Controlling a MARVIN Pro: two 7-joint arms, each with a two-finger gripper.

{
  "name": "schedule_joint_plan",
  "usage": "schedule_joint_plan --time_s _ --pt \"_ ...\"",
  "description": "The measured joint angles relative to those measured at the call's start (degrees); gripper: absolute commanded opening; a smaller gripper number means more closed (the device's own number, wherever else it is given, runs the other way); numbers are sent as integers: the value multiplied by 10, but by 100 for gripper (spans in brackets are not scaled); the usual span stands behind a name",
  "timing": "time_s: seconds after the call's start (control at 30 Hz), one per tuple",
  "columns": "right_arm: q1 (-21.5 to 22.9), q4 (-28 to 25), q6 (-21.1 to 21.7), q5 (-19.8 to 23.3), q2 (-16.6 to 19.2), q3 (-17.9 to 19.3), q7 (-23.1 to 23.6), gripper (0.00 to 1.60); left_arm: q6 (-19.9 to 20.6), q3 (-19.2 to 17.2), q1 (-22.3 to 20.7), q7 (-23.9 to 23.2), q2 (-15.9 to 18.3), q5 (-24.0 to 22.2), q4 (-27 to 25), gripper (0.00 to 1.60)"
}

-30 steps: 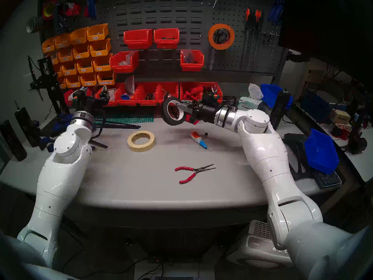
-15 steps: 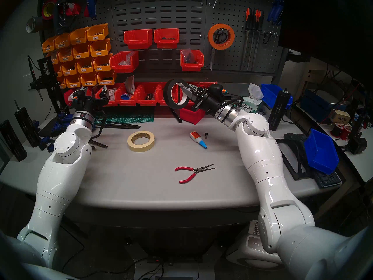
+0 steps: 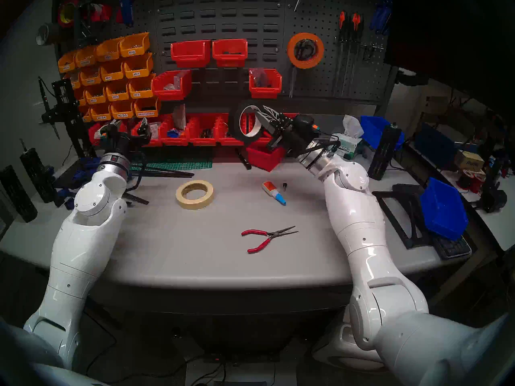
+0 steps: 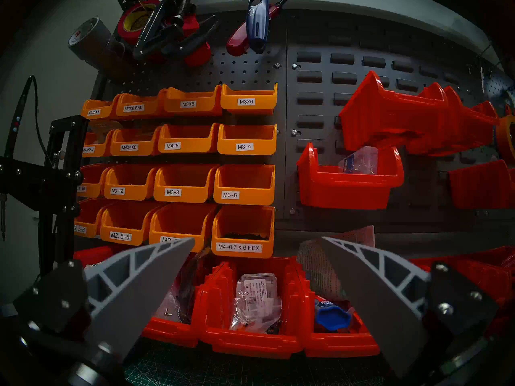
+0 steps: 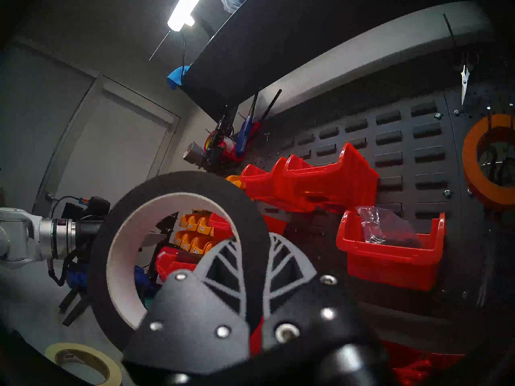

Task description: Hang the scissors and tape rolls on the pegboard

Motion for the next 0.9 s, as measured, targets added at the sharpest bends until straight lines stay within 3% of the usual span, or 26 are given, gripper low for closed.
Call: schedule_joint_plan --time_s 0.03,0.27,0.9 --pt "1 11 -33 1 -7 7 5 0 0 0 0 0 0 0 0 160" --pt "3 16 -48 1 -13 13 -2 0 0 0 0 0 0 0 0 160" --pt "66 80 -171 -6 -50 68 -99 0 0 0 0 0 0 0 0 160"
